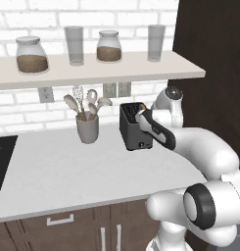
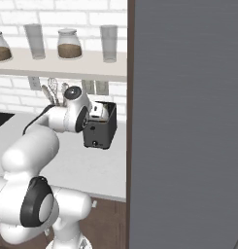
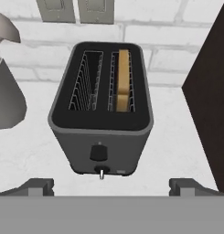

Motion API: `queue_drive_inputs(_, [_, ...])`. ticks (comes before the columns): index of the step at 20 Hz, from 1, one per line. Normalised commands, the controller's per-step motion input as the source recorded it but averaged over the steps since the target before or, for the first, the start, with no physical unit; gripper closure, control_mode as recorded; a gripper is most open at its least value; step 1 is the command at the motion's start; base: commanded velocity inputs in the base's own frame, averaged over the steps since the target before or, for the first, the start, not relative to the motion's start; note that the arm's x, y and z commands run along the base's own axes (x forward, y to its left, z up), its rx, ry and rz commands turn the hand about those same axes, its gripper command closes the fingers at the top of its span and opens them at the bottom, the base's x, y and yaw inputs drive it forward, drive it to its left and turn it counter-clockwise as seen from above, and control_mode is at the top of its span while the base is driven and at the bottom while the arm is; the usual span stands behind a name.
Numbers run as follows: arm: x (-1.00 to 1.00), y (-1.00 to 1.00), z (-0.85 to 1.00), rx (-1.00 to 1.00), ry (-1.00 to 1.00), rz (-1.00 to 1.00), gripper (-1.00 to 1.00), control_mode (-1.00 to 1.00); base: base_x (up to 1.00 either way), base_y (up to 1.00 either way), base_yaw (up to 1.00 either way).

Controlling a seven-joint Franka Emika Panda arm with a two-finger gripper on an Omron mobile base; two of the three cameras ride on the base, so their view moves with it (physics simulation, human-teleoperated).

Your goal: Start the toaster. Once the lever pops up, take the bread to the plate on the dining counter.

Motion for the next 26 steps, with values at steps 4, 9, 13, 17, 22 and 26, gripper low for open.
queue_drive_inputs(4, [0.07,0.00,-0.02,0.03,0.00,0.00,-1.00,-1.00,0.00,0.00,0.00])
queue_drive_inputs(9, [0.33,-0.06,0.00,0.00,0.00,0.00,-1.00,-1.00,0.00,0.00,0.00])
queue_drive_inputs(13, [0.42,-0.08,0.09,0.00,0.00,0.00,-1.00,-1.00,0.00,0.00,0.00])
queue_drive_inputs(17, [0.08,-0.06,0.08,0.00,0.00,0.00,-1.00,-1.00,0.00,0.00,0.00])
queue_drive_inputs(22, [0.00,0.00,0.00,0.00,0.00,0.00,-1.00,-1.00,0.00,0.00,0.00])
queue_drive_inputs(26, [0.20,0.00,0.00,-0.01,0.00,0.00,-1.00,-1.00,0.00,0.00,0.00])
